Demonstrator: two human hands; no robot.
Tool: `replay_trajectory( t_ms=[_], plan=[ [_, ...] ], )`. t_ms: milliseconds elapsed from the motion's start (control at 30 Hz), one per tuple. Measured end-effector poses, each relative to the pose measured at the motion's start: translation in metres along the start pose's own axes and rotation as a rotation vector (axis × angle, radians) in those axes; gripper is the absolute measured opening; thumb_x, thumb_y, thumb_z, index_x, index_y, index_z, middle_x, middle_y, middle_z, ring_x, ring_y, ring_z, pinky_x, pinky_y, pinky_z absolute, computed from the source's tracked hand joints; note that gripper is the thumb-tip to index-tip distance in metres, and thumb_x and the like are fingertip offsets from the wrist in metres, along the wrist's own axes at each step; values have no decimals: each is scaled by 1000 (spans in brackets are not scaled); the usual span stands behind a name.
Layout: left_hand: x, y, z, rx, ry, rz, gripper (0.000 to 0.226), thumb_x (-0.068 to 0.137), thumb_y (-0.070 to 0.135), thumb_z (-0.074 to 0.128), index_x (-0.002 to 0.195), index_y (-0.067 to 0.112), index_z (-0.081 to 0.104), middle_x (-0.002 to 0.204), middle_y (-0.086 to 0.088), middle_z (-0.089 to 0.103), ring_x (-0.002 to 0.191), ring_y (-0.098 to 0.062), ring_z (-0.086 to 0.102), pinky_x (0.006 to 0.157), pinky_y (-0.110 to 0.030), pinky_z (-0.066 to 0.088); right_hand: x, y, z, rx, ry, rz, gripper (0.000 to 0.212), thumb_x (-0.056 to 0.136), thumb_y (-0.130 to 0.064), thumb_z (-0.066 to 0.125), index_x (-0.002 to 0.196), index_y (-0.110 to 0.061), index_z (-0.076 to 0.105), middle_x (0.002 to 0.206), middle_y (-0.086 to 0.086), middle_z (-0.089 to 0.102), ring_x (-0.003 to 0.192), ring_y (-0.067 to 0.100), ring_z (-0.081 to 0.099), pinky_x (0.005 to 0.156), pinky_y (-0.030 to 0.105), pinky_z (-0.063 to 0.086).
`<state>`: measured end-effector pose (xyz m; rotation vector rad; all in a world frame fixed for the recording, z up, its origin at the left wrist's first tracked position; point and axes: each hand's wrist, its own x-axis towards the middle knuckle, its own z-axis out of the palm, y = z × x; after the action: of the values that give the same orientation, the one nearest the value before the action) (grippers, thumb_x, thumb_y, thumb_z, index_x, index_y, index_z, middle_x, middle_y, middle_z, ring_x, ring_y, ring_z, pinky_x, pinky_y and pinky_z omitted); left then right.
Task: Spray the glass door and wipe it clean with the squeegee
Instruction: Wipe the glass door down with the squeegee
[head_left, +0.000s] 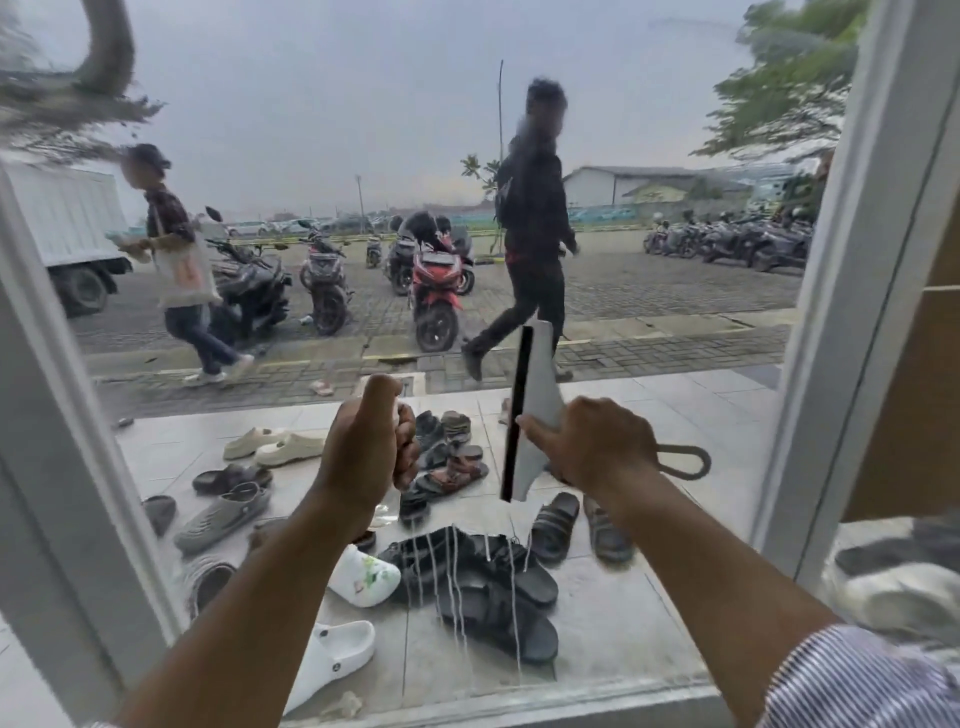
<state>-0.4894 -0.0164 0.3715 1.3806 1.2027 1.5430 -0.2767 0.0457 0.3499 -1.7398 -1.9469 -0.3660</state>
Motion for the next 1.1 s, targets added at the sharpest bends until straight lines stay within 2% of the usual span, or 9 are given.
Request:
replay_trajectory(
  t_ms=[133,267,333,467,533,667,767,934,1100],
  plan=[
    [4,-1,25,-4,-36,-10,40,77,47,39,47,21,36,44,-4,34,43,-19,28,48,-31,24,-2,44,4,32,-61,138,75,84,-82,36,97,-13,64,96,10,67,88,30,65,68,34,44],
    [4,-3,34,-19,-60,11,42,71,54,44,48,20,36,46,-6,30,43,-19,27,47,-31,24,-1,49,6,84,-114,160,72,83,-84,36,90,-15,57,87,5,59,82,28,60,67,34,43],
    [3,-4,37,-25,-81,28,42,66,57,45,49,19,35,47,-8,29,42,-19,26,45,-29,24,-7,63,11,229,-127,255,69,83,-82,40,86,-14,53,79,1,55,73,25,55,64,33,41],
    [-1,-8,38,-5,-99,32,42,69,55,43,46,21,35,45,-8,30,44,-18,26,45,-29,24,-31,86,43,734,-125,522,74,77,-80,55,80,-7,63,77,6,65,68,22,61,59,36,44],
    [-5,-10,37,0,-102,24,42,67,57,44,48,20,35,46,-8,30,45,-18,26,44,-30,24,-40,82,50,860,-101,575,65,79,-73,61,72,-9,64,70,4,64,64,17,60,56,34,44],
    [-13,-13,31,-6,-106,26,42,66,57,45,47,21,36,48,-9,29,46,-19,26,41,-30,25,-37,66,26,902,26,487,56,85,-63,62,63,-11,60,57,-3,57,51,6,57,44,24,39],
    [-14,-10,31,-18,-110,22,41,67,56,45,47,21,35,50,-8,28,46,-19,26,41,-31,25,-10,51,-11,942,126,354,50,90,-57,59,78,-9,66,50,-5,48,37,-2,49,38,13,31],
    [-9,-6,38,-12,-137,31,41,77,49,40,54,16,33,49,-8,29,46,-19,26,44,-29,24,41,55,-56,1062,237,417,55,86,-67,57,75,-13,60,71,4,62,58,18,57,53,31,43],
    [-5,-9,40,16,-169,58,45,70,56,42,55,15,33,49,-9,29,45,-18,26,44,-30,24,27,66,-20,1100,178,589,67,80,-79,53,62,-14,51,58,4,52,50,20,46,52,33,36]
  ],
)
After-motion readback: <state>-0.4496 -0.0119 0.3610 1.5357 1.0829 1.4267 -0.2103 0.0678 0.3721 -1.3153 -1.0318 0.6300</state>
